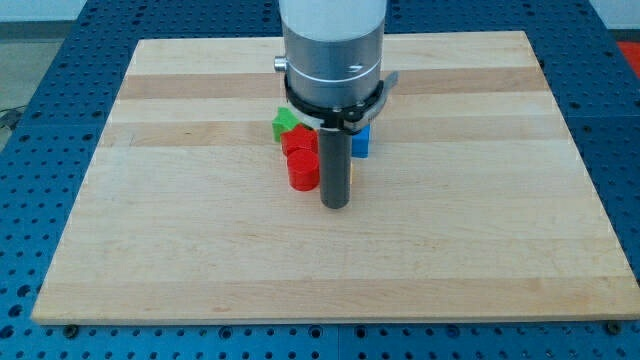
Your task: Push the yellow blocks into the group of blocks
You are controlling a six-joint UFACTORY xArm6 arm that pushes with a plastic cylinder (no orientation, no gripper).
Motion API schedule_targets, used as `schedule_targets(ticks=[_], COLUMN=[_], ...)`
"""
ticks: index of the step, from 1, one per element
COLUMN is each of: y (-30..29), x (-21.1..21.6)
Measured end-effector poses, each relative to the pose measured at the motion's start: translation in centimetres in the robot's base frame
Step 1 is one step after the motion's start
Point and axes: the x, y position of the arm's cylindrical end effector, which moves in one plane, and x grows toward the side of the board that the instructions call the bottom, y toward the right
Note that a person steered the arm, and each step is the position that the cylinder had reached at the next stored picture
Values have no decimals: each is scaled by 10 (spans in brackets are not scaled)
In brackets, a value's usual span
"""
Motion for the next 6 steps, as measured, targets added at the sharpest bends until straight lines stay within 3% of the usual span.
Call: schedule_targets(ticks=[4, 5, 6], y=[5, 5, -9], x=[-24, -17, 22])
